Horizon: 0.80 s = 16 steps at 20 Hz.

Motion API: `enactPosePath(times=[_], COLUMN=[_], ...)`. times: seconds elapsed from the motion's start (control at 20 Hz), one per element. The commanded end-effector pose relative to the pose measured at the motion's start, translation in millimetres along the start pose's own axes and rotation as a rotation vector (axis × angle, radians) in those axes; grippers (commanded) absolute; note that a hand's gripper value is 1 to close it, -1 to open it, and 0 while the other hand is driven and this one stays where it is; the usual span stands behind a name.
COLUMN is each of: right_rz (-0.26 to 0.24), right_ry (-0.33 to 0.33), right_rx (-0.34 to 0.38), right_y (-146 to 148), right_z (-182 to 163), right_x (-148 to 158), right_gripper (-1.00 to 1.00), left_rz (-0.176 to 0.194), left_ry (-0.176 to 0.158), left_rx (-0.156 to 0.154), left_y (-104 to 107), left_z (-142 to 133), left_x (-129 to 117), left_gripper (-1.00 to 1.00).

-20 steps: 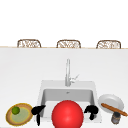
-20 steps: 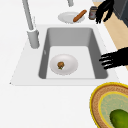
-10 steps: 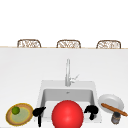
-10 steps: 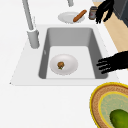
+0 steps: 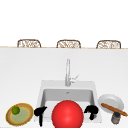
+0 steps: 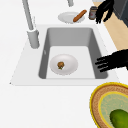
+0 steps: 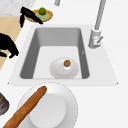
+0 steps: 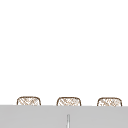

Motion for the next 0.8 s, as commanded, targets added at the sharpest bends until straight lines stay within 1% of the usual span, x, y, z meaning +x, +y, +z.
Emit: enactPosePath(times=[0.0, 0.1, 0.2, 0.25, 0.3, 0.5, 0.55, 0.6, 0.75], right_rz=[0.0, 0.0, 0.0, 0.0, 0.0, 0.0, 0.001, -0.007, -0.006], right_ry=[0.0, 0.0, 0.0, 0.0, 0.0, 0.0, -0.002, 0.001, -0.007], right_rx=[0.0, 0.0, 0.0, 0.0, 0.0, 0.0, 0.0, 0.004, 0.02], right_y=[0, 0, 0, 0, 0, 0, 0, -1, -11], right_z=[0, 0, 0, 0, 0, 0, 0, -1, -24], right_x=[0, 0, 0, 0, 0, 0, 0, -2, -4], right_gripper=[0.0, 0.0, 0.0, 0.0, 0.0, 0.0, -1.0, -1.0, -1.0], left_rz=[-0.001, -0.003, -0.003, -0.004, -0.003, -0.003, -0.001, -0.006, -0.019], left_ry=[0.004, 0.004, 0.006, 0.014, 0.017, 0.008, 0.002, -0.005, -0.002], left_rx=[0.002, 0.009, 0.004, 0.001, -0.004, 0.002, -0.001, -0.012, -0.007], left_y=[-1, -3, 0, 2, 3, 1, 1, 2, 2], left_z=[1, 3, 0, -4, -6, -4, -3, -3, -4], left_x=[-6, -17, -27, -30, -32, -28, -28, -28, -29], left_gripper=[-1.0, -1.0, -1.0, -1.0, -1.0, -1.0, 0.0, 0.0, 0.0])
